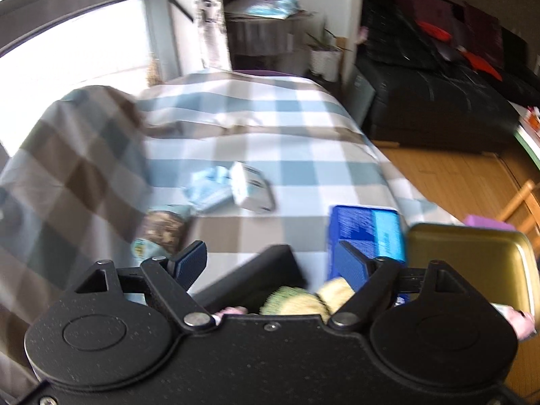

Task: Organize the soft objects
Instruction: 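Move the left tool over the herb sachet while the right tool withdraws from the tray, then close the left tool on the herb sachet while the right tool grasps the white NATURAL WOOD tissue pack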

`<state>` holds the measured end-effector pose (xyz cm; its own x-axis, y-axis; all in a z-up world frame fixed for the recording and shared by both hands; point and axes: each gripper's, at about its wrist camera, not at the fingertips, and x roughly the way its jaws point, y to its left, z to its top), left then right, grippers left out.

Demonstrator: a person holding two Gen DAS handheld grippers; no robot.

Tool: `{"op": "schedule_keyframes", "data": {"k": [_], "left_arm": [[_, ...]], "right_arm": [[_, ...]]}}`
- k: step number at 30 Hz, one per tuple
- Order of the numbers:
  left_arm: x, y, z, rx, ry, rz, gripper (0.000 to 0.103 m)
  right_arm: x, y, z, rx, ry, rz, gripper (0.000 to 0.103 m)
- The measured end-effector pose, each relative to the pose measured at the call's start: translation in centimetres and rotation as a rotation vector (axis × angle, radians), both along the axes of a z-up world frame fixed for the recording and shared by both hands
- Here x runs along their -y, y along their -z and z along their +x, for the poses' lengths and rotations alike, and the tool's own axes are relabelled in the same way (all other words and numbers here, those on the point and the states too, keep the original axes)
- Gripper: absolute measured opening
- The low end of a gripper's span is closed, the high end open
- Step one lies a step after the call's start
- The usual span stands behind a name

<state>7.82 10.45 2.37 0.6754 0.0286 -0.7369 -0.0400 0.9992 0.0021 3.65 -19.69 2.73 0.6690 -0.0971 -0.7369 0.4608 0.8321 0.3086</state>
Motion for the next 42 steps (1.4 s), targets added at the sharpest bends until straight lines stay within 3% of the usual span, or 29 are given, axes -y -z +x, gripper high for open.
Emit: {"op": "schedule_keyframes", "data": {"k": [8,17,35,42], "left_arm": [[-6.8,-0.8,1.4,0.027,-0.151,-0.02,0.087],[-11.6,2.0,3.5,-0.045,-0.255,-0.051,0.088],[-14.1,9.0,9.8,-0.185,-0.295,-0.071,0.088],[-14.4,11.1,11.9,-0.255,-0.269,-0.035,0.088]], "right_arm": [[-3.8,-0.5,0.4,-0.006,-0.089,-0.071,0.076],[-7.4,0.1,1.1,-0.026,-0.172,-0.136,0.081],[-11.6,2.2,2.6,-0.053,-0.266,-0.162,0.084],[-13.6,2.8,3.3,-0.041,-0.32,-0.174,0.085]]}}
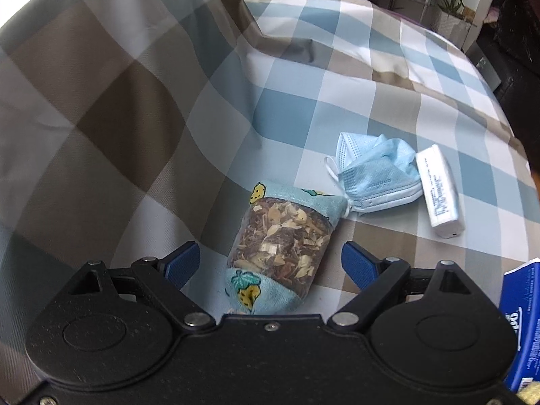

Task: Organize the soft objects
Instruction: 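Close the left tool on the herb sachet while the right tool grasps the white NATURAL WOOD tissue pack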

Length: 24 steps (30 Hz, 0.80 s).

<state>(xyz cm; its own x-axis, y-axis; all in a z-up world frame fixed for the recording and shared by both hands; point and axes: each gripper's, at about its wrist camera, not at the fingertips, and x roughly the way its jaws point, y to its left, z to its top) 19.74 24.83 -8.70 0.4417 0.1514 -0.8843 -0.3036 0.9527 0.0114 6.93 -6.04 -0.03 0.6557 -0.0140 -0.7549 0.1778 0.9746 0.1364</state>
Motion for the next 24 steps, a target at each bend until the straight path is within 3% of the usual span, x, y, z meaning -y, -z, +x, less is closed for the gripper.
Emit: {"op": "schedule_keyframes", "data": {"k": [4,16,24], "left_arm": [[0.0,0.7,1.2,-0.02,0.019,0.015,0.088],[-0.6,3.1,2.5,-0.108,0.014,-0.055,0.088],[-0.1,3.9,2.7,-0.134,0.012,-0.036,0.089]], "right_arm": [[-1.1,0.2,0.3,0.01,-0.033,-0.014,0.087],[-6.1,1.5,2.8,0.037,-0.141,-0.08,0.096],[-7.7,1.8,6.9,0.048,-0.151,-0.034,0.099]]}}
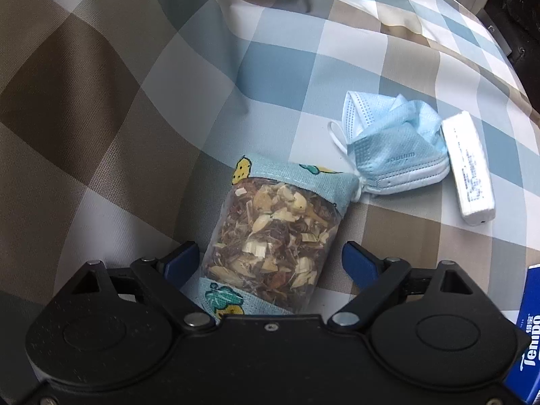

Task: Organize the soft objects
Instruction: 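Close the left tool on the herb sachet while the right tool grasps the white NATURAL WOOD tissue pack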

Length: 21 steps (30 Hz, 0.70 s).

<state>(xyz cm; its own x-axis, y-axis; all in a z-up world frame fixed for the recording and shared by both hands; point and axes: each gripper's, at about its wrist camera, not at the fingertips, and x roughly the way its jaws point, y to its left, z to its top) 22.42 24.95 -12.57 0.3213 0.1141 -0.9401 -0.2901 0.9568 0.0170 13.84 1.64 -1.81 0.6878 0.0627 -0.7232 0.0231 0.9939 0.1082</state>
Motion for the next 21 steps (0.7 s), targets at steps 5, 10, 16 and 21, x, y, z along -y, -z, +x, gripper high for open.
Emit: {"op": "schedule_keyframes", "data": {"k": [5,10,16,21], "left_arm": [[0.4,0.4,0.2,-0.008,-0.001,0.005,0.094],[0.5,0.6,0.2,-0.007,-0.01,-0.004,0.097],[0.4,0.7,0.1,-0.009,-0.022,-0.026,0.099],[0.1,0.7,-0.1,-0.008,-0.028,-0.039,0.099]], "right_arm": [[-1.1,-0.6,4.2,0.016,-0.044,0.004,0.102],[-1.8,-0.4,9.1,-0.015,-0.08,0.002,0.102],[-1.6,2.4,15.6,-0.146,-0.003,0.078,0.102],[-3.4,4.8,19.5,-0.204,-0.02,0.052,0.101]]}}
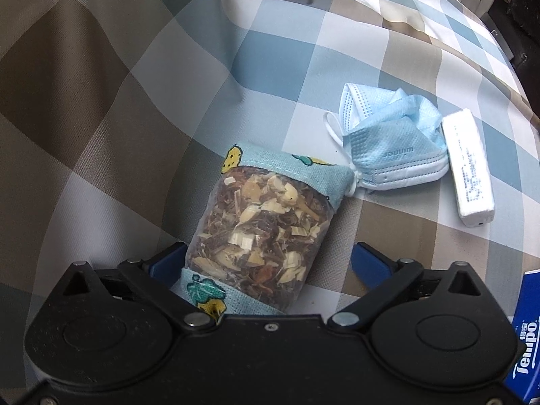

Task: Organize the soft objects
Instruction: 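Close the left tool on the herb sachet while the right tool grasps the white NATURAL WOOD tissue pack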

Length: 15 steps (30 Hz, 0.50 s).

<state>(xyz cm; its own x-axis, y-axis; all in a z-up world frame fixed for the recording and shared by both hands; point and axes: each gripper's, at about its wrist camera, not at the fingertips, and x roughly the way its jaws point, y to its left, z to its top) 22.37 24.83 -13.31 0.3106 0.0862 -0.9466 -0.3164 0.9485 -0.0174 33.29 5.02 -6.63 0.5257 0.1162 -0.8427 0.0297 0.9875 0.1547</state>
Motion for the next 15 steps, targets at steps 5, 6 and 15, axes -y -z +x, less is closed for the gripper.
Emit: {"op": "schedule_keyframes", "data": {"k": [5,6,15], "left_arm": [[0.1,0.0,-0.1,0.001,-0.002,0.003,0.099],[0.1,0.0,-0.1,0.001,-0.002,0.002,0.099],[0.1,0.0,-0.1,0.004,-0.008,0.0,0.099]], "right_arm": [[-0.9,2.0,3.0,-0.044,0.016,-0.008,0.101],[-0.9,2.4,3.6,-0.057,0.021,-0.002,0.101],[-2.6,4.6,5.3,-0.126,-0.036,-0.064,0.101]]}}
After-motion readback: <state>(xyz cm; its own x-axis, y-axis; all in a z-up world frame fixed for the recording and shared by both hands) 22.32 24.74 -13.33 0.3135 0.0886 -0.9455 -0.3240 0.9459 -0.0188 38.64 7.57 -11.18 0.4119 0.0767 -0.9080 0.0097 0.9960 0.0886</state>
